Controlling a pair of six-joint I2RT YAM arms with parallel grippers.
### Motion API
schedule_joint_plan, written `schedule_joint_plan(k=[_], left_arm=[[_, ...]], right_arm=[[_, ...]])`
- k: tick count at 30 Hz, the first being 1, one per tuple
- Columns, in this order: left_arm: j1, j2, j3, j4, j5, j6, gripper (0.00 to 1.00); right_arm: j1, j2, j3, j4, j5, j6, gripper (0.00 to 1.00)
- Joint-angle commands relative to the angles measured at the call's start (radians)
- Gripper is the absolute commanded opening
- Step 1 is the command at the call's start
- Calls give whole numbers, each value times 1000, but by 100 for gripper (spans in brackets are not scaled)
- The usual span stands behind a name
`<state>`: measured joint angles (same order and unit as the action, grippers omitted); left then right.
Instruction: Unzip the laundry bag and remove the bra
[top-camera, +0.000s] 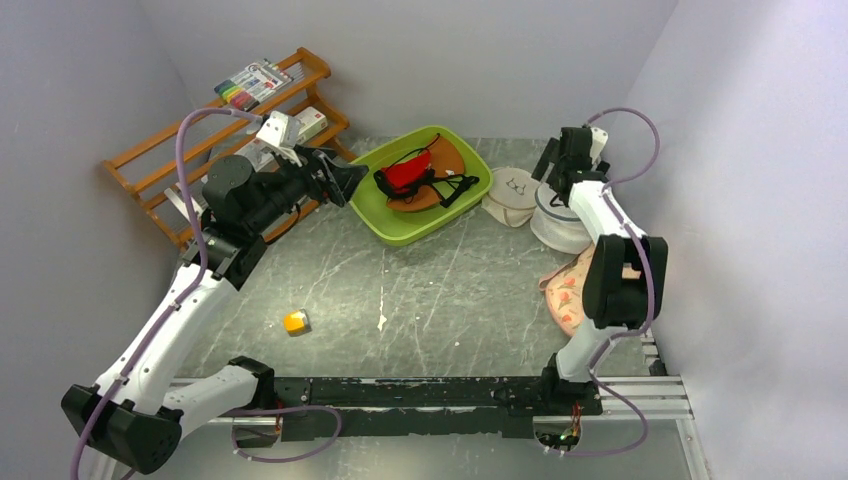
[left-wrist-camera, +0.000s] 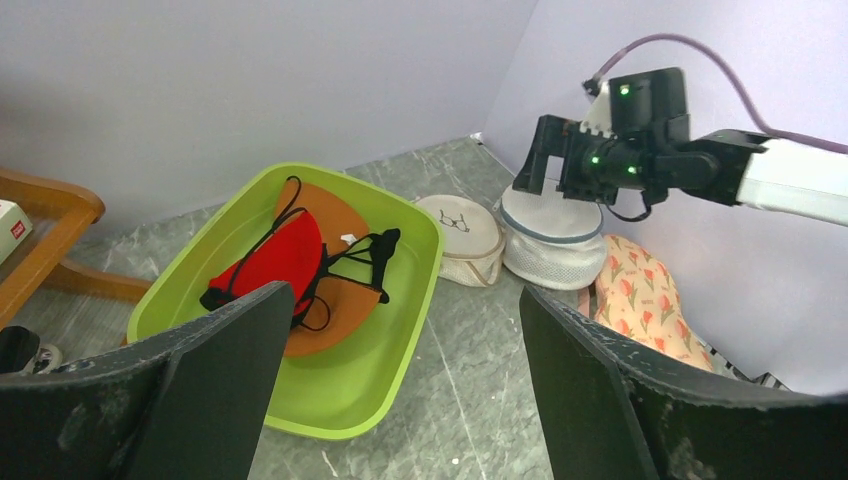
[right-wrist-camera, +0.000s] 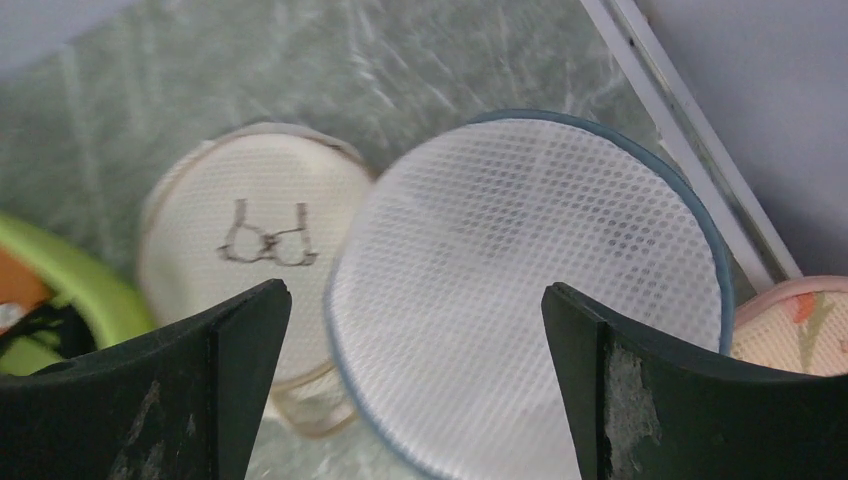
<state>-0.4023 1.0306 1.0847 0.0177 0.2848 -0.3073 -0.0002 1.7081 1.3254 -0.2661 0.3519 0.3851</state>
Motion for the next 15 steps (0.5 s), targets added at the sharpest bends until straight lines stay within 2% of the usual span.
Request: schedule_joint_plan(k=[1, 6, 9, 15], left_arm=[[-19, -11, -2, 44, -7, 27, 95], [-21, 6, 12, 21, -19, 41, 95], [-21, 10, 23, 3, -33, 55, 95], [-21, 26, 18, 13, -11, 41, 95]], right_arm=[[-68, 100, 12, -5, -80, 35, 100], [-61, 132, -100, -43, -231, 73, 96], [-18, 70, -219, -39, -301, 107, 96], [134, -88, -420, -56, -333, 152, 96]])
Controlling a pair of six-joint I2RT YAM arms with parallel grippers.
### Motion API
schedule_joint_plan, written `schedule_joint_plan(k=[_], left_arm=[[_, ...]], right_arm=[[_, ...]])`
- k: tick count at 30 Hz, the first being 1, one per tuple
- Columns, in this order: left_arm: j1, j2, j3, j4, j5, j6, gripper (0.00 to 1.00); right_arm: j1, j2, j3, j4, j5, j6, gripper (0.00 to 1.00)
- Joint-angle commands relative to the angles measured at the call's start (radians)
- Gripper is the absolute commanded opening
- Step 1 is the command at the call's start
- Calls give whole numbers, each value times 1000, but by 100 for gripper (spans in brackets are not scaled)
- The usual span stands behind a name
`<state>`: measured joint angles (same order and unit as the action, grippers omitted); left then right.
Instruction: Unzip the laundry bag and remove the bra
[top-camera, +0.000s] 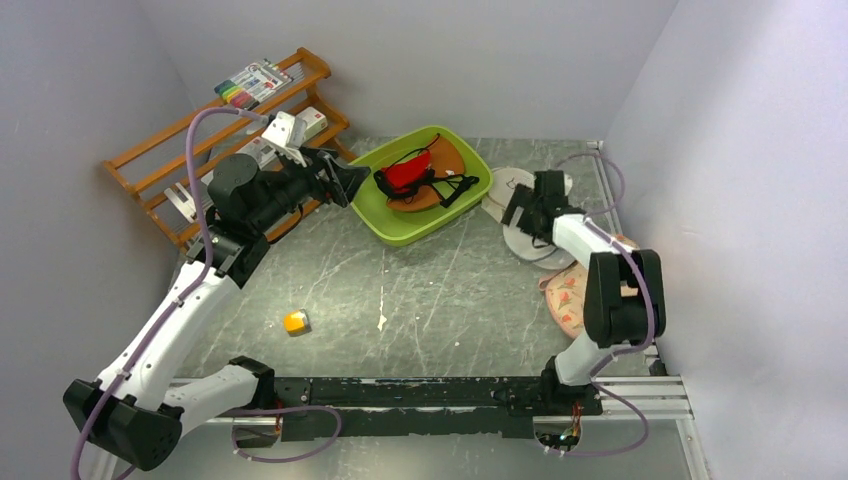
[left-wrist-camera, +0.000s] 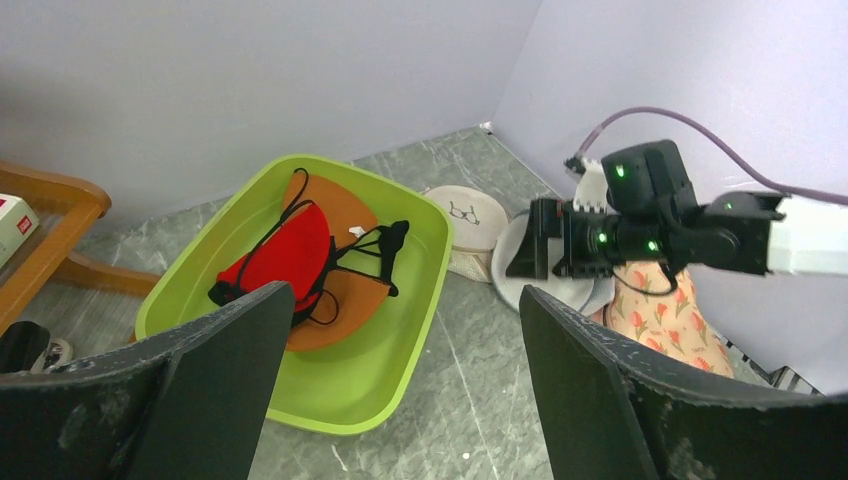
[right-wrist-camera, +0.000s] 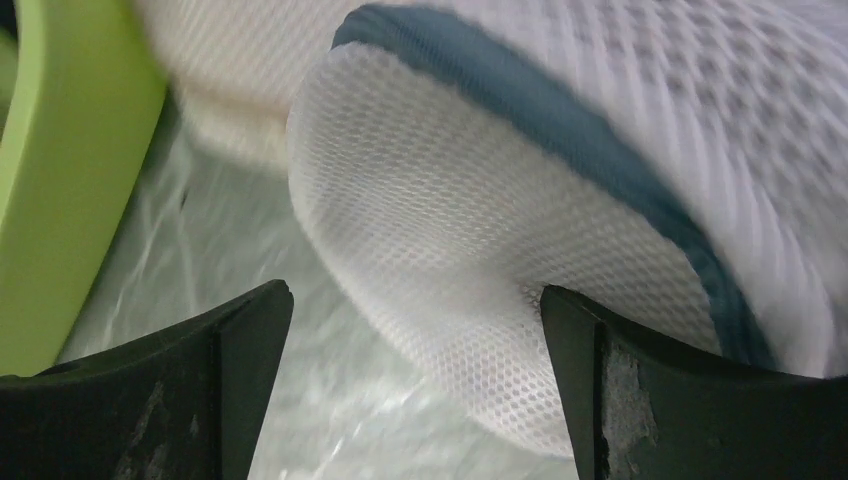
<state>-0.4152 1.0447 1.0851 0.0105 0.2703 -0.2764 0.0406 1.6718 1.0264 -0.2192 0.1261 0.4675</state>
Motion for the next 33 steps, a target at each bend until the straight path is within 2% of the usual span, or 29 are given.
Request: schedule_joint_plan(k=[1, 5, 10, 14, 19, 23, 28, 30, 33], left_arm=[[-8, 15, 18, 18, 3, 8, 95], [-8, 22, 14, 17, -16, 8, 95], [-8, 42, 8, 12, -42, 15, 95], [-10, 63, 18, -3, -54, 23, 95], [-9, 70, 33, -22, -57, 22, 95], [-10, 63, 61, -48, -32, 14, 95], [-10, 46, 32, -27, -63, 32, 95], [-10, 61, 42, -47, -91, 41, 95], [-9, 85, 42, -53, -107, 42, 95]], right_arm=[[122, -67, -156, -93, -125, 84, 96], [296, -76, -243, -56, -269, 92, 100], [592, -125, -168, -125, -309, 58, 100], [728, -227, -117, -142, -376, 34, 100], [752, -336, -102, -132, -418, 14, 100], [751, -357, -54, -150, -227, -61, 99], [752, -412, -115, 65, -65, -8, 95], [752, -435, -166, 185, -47, -10, 95], [748, -415, -148, 156, -42, -82, 94]])
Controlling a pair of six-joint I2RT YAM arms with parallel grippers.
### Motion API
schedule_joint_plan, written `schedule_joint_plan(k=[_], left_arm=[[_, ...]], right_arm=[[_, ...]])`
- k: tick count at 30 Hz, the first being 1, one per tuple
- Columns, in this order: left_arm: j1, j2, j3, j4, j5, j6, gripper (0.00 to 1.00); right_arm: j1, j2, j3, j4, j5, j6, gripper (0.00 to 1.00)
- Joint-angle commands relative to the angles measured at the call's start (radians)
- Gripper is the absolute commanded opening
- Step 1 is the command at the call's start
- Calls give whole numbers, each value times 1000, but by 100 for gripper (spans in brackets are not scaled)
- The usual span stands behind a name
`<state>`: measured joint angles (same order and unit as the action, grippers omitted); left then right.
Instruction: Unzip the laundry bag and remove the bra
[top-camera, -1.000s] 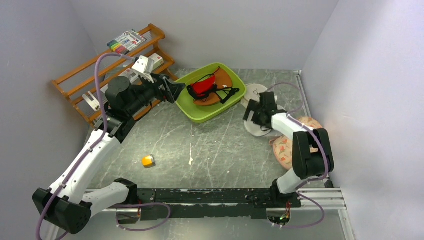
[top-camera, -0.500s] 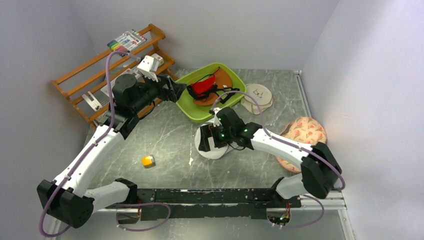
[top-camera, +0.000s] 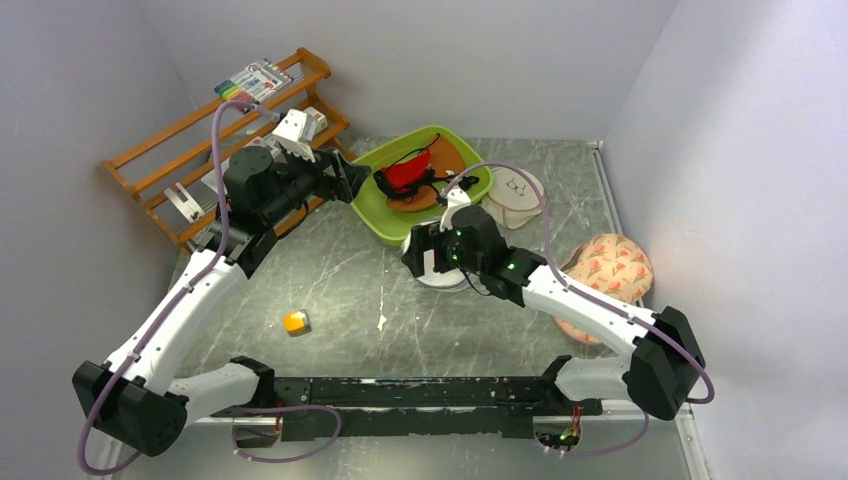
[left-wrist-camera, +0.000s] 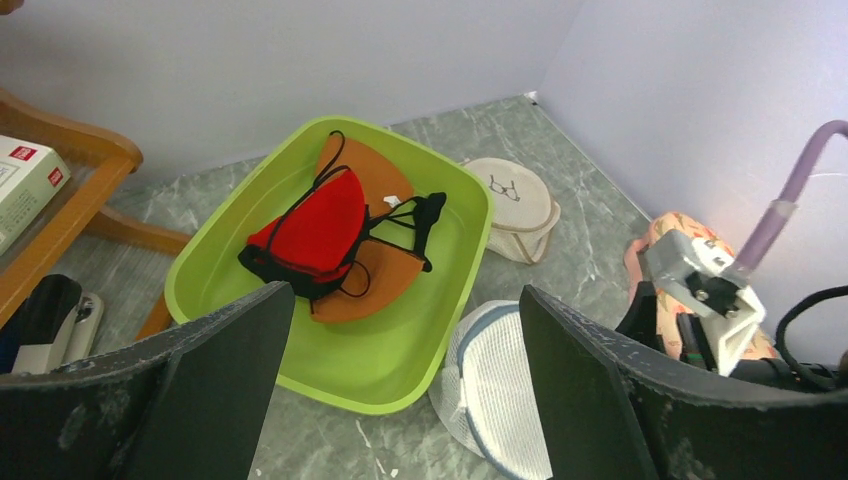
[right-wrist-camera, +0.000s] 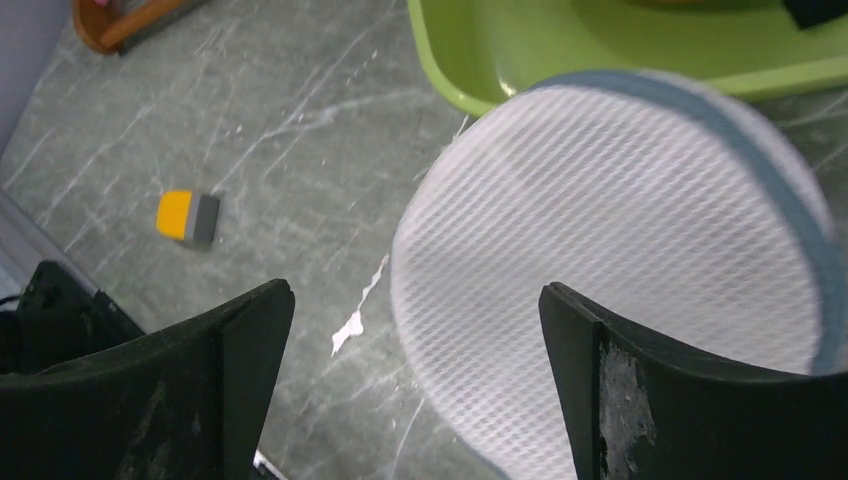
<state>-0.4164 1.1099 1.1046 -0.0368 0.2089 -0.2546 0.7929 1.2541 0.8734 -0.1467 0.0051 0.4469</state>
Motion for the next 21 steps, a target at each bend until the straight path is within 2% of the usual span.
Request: schedule_joint_plan(k=[1, 4, 8, 15, 18, 21], left_arm=[[-8, 31, 26, -10, -46, 17, 95], [-8, 73, 52, -40, -36, 8, 95], [-9, 166, 105, -104, -6, -3, 95], [-20, 435, 227, -209, 276, -42, 95], [-26, 548, 270, -243, 446, -71, 95], [-35, 596, 242, -180, 552, -141, 95]], right_arm=[[-4, 22, 47, 31, 113, -84, 93], [-4, 50, 158, -93, 256, -119, 91], [-8, 16, 135, -92, 316, -144, 92], [-60, -65, 4, -119, 384, -92, 92], [-162, -83, -38, -101, 271, -89, 90], [-270, -70, -72, -69, 82, -86, 79]])
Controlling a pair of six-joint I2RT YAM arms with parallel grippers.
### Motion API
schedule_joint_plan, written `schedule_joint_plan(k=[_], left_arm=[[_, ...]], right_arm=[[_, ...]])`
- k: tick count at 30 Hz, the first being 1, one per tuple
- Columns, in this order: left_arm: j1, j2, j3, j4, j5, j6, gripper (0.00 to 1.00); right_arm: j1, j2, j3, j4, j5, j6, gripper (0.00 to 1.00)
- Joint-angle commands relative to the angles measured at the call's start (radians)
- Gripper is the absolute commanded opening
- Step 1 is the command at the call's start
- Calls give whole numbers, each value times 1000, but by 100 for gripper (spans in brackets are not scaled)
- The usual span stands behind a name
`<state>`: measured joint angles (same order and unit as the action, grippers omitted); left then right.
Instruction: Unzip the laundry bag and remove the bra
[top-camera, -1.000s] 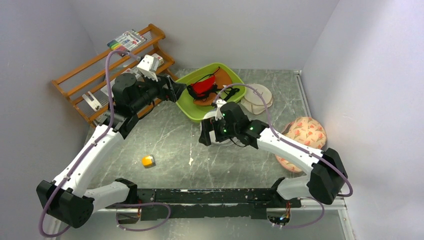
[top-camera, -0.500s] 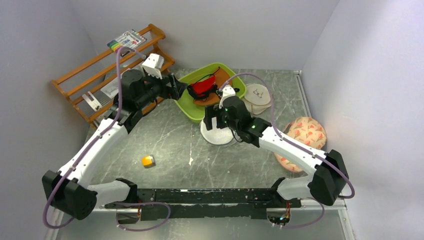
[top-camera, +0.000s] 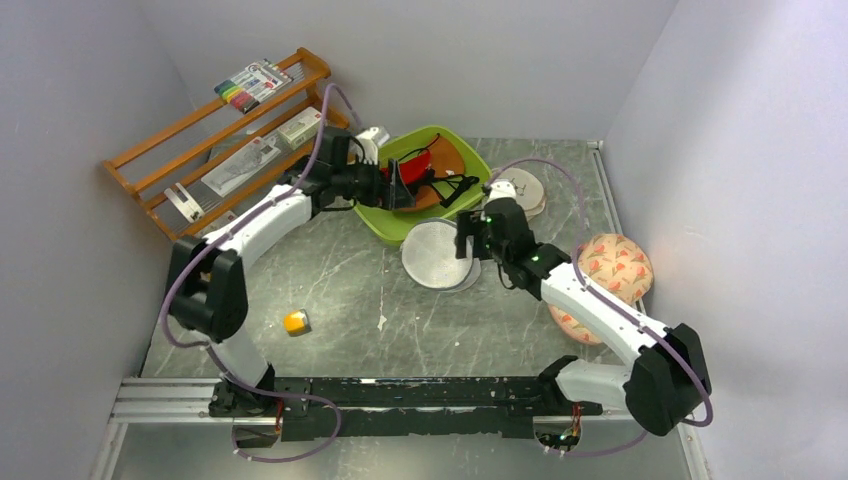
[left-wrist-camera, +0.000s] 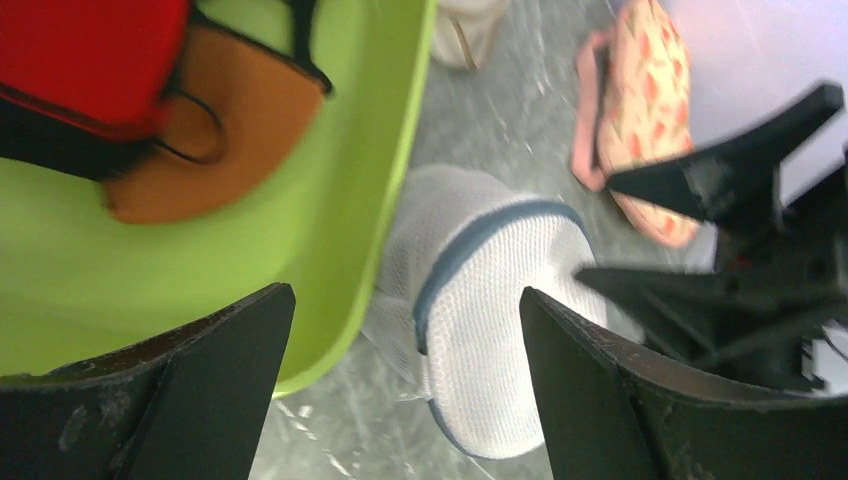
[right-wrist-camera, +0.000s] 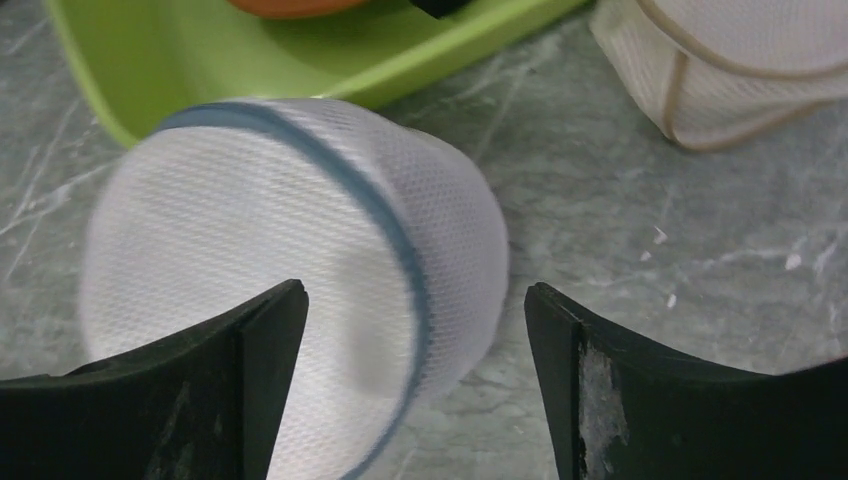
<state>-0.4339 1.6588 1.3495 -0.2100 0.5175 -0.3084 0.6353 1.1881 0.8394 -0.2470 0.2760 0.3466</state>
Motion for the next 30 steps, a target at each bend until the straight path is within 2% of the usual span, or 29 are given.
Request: schedule_joint_plan(k=[1, 4, 6, 7, 9, 16, 30], left_arm=[[-23, 54, -15, 18, 263, -104, 95], [-45, 87, -23, 33, 284, -115, 95], [-63, 123, 11, -27, 279, -86, 95], [-72, 139, 26, -57, 274, -75, 98], [-88, 160, 41, -79, 275, -66, 91], [-153, 182, 61, -109, 285, -54, 78], [-222, 160, 64, -103, 316, -54, 54]], right_arm=[[-132, 4, -45, 37, -242, 14, 75], [-137, 45, -49, 46, -323, 11, 61], [-137, 63, -50, 57, -341, 12, 51], [-160, 69, -54, 68, -348, 13, 46], [-179, 76, -68, 91, -351, 19, 40], [-239, 140, -36, 115, -369, -5, 33], [-241, 253, 92, 149, -414, -25, 32]])
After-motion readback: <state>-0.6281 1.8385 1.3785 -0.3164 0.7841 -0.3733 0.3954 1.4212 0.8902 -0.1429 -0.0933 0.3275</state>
